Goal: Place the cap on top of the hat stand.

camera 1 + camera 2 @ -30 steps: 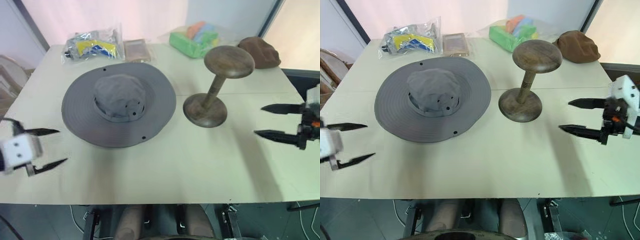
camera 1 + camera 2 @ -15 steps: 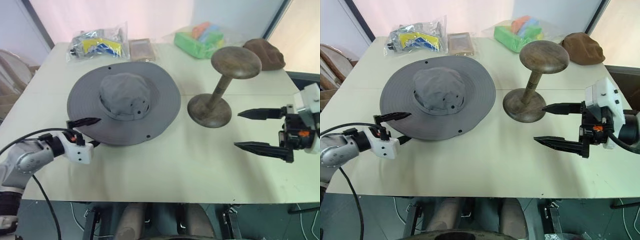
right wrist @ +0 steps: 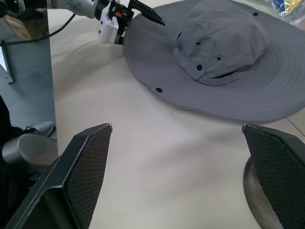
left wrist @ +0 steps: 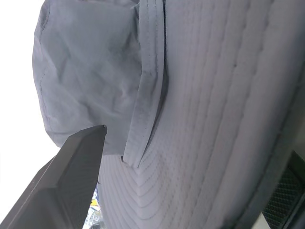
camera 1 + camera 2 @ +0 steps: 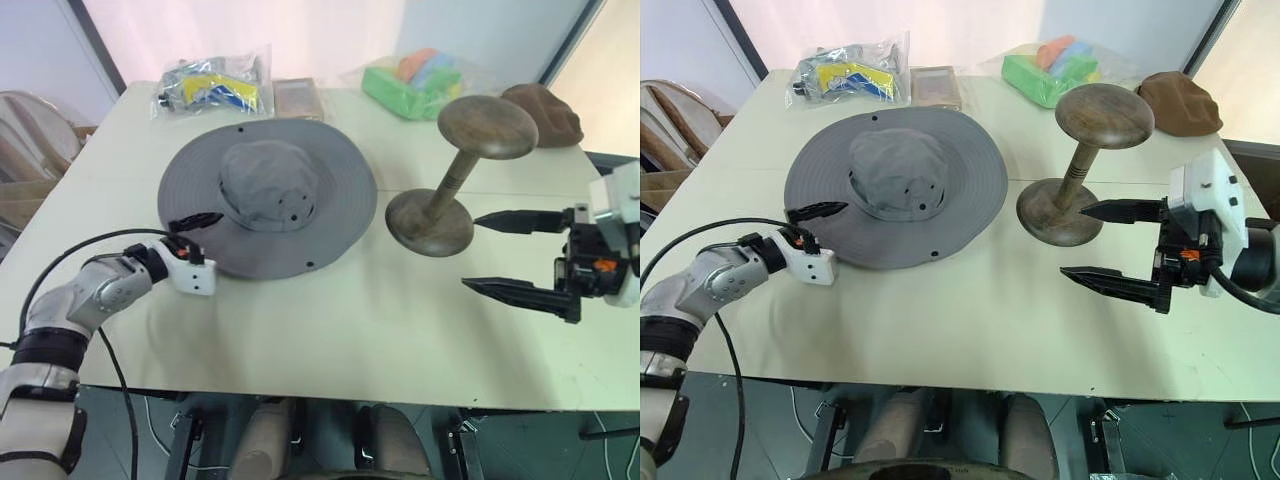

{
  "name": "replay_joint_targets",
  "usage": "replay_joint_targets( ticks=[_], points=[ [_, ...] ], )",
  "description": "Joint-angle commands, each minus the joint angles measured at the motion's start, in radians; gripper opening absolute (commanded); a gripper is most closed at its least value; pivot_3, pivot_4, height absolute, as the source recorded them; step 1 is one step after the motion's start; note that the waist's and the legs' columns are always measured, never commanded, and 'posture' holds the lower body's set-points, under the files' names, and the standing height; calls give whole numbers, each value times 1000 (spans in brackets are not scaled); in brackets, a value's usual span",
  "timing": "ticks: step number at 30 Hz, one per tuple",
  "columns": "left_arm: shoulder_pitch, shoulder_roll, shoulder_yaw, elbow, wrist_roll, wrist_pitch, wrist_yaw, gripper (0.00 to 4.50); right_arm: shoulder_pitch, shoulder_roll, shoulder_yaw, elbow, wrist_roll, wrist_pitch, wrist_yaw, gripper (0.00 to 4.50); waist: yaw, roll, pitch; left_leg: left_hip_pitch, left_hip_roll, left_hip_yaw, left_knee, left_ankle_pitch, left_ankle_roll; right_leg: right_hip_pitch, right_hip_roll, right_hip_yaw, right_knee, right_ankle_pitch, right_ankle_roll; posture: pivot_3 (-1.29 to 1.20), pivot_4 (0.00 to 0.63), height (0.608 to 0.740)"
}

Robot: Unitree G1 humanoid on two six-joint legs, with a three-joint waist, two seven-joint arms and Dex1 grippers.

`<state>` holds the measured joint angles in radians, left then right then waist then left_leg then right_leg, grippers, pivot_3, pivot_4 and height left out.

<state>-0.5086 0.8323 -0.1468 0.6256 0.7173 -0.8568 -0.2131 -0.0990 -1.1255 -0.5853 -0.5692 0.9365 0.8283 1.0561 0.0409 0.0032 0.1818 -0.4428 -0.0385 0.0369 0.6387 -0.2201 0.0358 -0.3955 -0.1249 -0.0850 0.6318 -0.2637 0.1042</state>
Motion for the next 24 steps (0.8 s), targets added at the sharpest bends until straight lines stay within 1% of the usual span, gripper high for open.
replay_joint_targets(
  ticks=[1, 2, 5, 6, 7, 9, 12, 15, 18, 19, 21, 24],
  points=[
    [-37, -8, -17, 37, -51, 8, -1, 2992, -17, -5, -33, -17, 41, 14, -28, 4500, -1, 0, 0, 0, 0, 0, 0, 0, 0, 0, 0, 0, 0, 0, 0, 0, 150, 735],
    [-49, -12, -18, 47, -67, 16, -10, 2526, -20, -8, -37, -14, 51, 25, -37, 4500, 0, 0, 0, 0, 0, 0, 0, 0, 0, 0, 0, 0, 0, 0, 0, 0, 150, 735],
    [-86, -37, 4, 72, -186, 49, -81, 977, -29, -24, -55, 8, 115, 91, -70, 4500, 1, 0, 0, -2, 0, 0, 2, 0, 1, -1, 0, 0, 0, 0, 0, 0, 150, 735],
    [-90, -58, 23, 54, -303, 77, -160, 363, -27, -29, -68, 13, 136, 110, -69, 4500, 0, 0, 0, -3, 0, 0, 3, 0, 1, -1, 0, 0, 0, 0, 0, 0, 150, 735],
    [-98, -78, 44, 20, -401, 122, -220, 74, -21, -31, -82, 10, 131, 109, -63, 4500, 0, 0, 0, -4, 1, 0, 5, -1, 2, -1, 0, 0, 0, 0, 0, 0, 150, 735],
    [-119, -110, 84, -54, -533, 239, -298, 74, -8, -30, -97, 6, 96, 91, -62, 4500, -1, -1, 1, -4, 1, 0, 9, -2, 5, 0, 0, 0, 0, 0, 0, 0, 150, 735],
    [-176, -142, 145, -161, -649, 487, -348, 74, 10, -26, -120, 23, 56, 78, -69, 4500, -2, -2, 1, -6, 1, 0, 12, -3, 6, 1, 0, 0, -1, 1, 1, 0, 150, 735],
    [-253, -164, 180, -226, -732, 687, -384, 74, 23, -18, -153, 36, 49, 77, -69, 4500, -3, -2, 1, -8, 1, 0, 13, -3, 8, 4, 0, 0, -1, 2, 3, 0, 150, 735],
    [-362, -210, 206, -260, -805, 866, -391, 74, 37, -13, -175, 39, 38, 70, -62, 4500, 1, -2, 1, -8, 1, 0, 14, -2, 10, 4, 1, 0, -1, 2, 3, 0, 150, 735],
    [-425, -236, 213, -259, -831, 927, -385, 74, 43, -12, -181, 40, 28, 63, -62, 4500, 1, -2, 1, -8, 1, 0, 14, -2, 10, 5, 2, 0, -1, 2, 3, 0, 150, 735],
    [-534, -282, 221, -237, -863, 1005, -371, 74, 49, -12, -188, 45, 13, 51, -63, 4500, 4, -5, 3, -8, 1, 0, 15, -1, 11, 5, 2, -1, -1, 3, 4, 0, 150, 735],
    [-689, -349, 211, -187, -873, 1006, -371, 74, 49, -12, -218, 65, 7, 52, -65, 4500, 0, -6, 4, -14, 1, -1, 20, 0, 14, 2, 4, -1, -1, 5, 7, 0, 150, 735]
  ],
)
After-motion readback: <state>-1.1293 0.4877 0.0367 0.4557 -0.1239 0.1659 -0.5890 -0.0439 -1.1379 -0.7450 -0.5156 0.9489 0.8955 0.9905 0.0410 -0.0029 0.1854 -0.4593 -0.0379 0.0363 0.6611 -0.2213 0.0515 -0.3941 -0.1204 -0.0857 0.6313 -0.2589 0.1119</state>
